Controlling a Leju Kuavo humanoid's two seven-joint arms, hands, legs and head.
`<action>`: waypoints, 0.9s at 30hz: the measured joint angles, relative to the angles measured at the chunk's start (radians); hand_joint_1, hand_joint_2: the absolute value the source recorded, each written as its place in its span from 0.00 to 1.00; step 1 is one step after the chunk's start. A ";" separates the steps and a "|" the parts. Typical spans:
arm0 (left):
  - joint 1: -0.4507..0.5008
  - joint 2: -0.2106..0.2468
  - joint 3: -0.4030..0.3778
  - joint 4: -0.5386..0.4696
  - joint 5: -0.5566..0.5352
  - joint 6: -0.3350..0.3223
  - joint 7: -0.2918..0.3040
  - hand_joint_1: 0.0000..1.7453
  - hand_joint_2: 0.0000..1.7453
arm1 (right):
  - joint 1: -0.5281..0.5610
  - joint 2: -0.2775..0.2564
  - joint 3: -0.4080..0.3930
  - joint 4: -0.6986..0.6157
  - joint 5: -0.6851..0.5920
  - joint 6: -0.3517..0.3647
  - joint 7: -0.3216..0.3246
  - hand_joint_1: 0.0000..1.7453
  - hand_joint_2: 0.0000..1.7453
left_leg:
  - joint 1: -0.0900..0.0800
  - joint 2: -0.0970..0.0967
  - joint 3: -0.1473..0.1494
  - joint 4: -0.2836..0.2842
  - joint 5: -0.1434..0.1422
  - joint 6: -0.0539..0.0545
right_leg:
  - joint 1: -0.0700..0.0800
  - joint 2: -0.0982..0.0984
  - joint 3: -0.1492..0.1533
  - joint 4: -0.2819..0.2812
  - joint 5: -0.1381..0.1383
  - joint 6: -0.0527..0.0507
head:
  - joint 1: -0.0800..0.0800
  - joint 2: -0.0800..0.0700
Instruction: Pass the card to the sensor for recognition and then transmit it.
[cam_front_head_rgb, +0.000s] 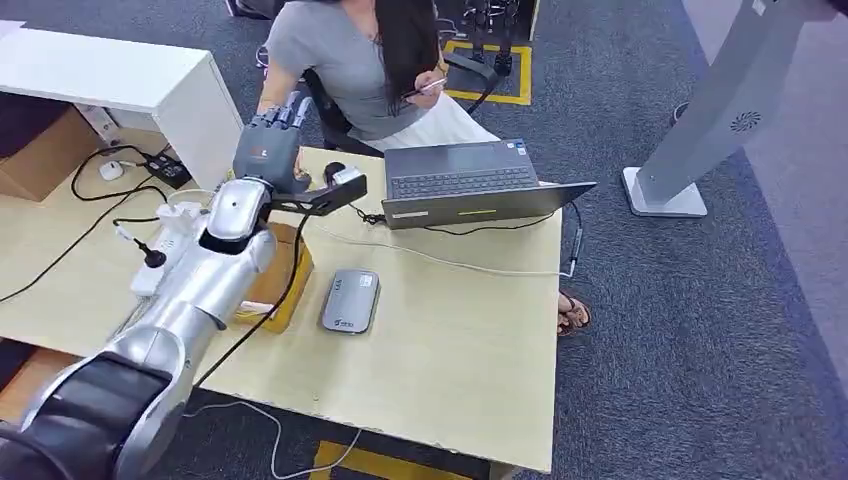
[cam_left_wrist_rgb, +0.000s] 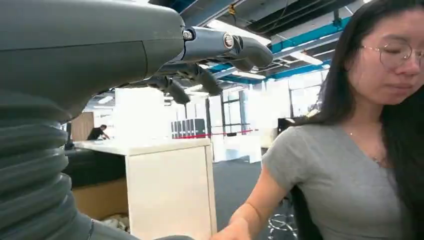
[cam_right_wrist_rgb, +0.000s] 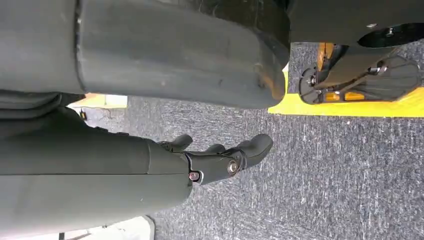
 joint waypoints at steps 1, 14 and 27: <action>0.008 -0.002 0.000 -0.005 0.001 0.000 -0.005 0.00 1.00 | 0.000 0.000 -0.001 0.000 0.000 0.000 0.000 0.00 0.00 | 0.000 0.000 0.000 0.000 0.000 0.000 | 0.000 0.000 0.000 0.000 0.000 0.000 | 0.000 0.000; 0.632 0.010 0.019 -0.637 0.096 0.180 -0.178 0.00 1.00 | 0.006 0.005 -0.081 0.000 -0.068 -0.055 -0.023 0.00 0.00 | -0.001 0.005 0.000 -0.001 -0.005 0.000 | -0.002 0.004 -0.002 -0.001 -0.005 0.001 | 0.000 0.000; 0.944 0.055 0.066 -0.910 0.070 0.094 -0.205 0.00 1.00 | 0.006 0.008 -0.148 0.000 -0.103 -0.078 -0.034 0.00 0.00 | -0.001 0.000 -0.001 -0.001 -0.004 0.001 | -0.002 -0.001 -0.001 -0.001 -0.005 0.001 | 0.000 0.000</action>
